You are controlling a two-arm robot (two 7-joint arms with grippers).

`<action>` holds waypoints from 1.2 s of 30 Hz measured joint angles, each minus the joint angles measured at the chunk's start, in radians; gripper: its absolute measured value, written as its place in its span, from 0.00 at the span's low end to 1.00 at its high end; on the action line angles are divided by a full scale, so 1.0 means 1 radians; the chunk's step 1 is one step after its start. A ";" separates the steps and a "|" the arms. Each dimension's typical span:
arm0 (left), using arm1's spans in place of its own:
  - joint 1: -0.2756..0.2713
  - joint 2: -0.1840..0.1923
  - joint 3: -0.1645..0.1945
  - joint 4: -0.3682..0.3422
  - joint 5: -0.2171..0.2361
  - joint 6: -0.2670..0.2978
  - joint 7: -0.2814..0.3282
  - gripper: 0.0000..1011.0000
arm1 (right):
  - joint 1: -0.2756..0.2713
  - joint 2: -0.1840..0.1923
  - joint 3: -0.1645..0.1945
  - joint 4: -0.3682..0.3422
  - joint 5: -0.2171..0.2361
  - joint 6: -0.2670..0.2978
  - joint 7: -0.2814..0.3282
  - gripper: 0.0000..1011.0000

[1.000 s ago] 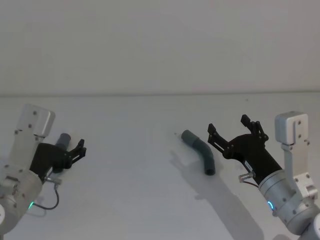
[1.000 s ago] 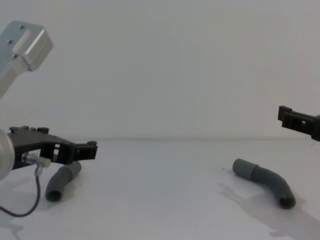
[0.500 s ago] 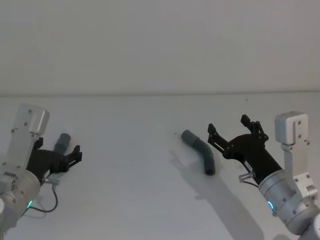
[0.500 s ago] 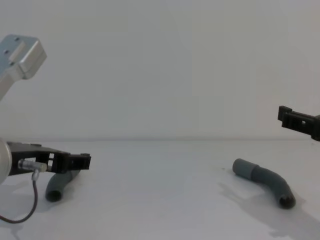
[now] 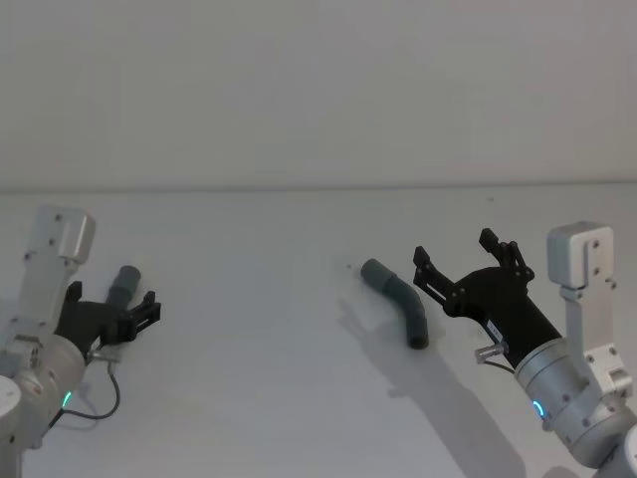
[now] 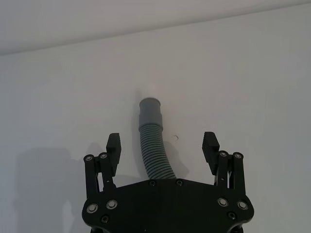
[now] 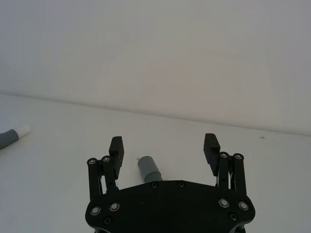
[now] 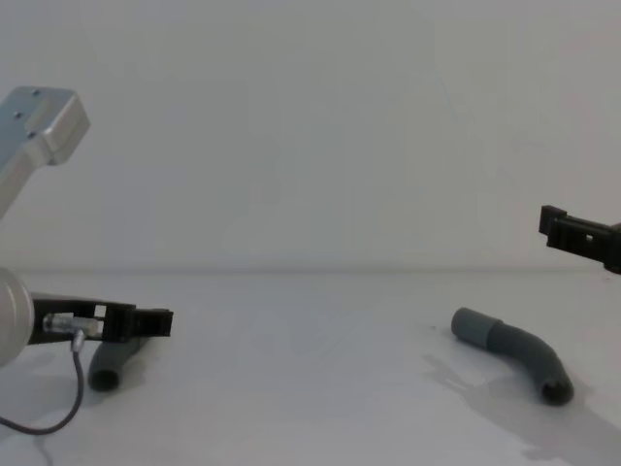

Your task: Use both hands to pick up one end of the pipe from the table, align the ends, and insert them.

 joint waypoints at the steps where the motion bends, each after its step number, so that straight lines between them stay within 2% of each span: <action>1: -0.002 -0.005 -0.001 0.003 0.000 0.004 0.002 0.99 | 0.000 0.000 0.000 0.000 0.000 0.000 0.000 0.99; 12: -0.014 -0.035 -0.008 0.031 -0.004 0.008 0.005 0.99 | 0.000 0.000 0.000 0.000 0.000 0.000 0.000 0.99; 24: -0.033 -0.065 -0.019 0.077 -0.001 -0.023 0.006 0.99 | 0.000 0.000 0.000 0.000 0.000 0.000 0.000 0.99; 36: -0.044 -0.075 -0.029 0.111 0.006 -0.044 -0.004 0.99 | 0.000 0.000 0.000 0.000 0.000 0.000 0.000 0.99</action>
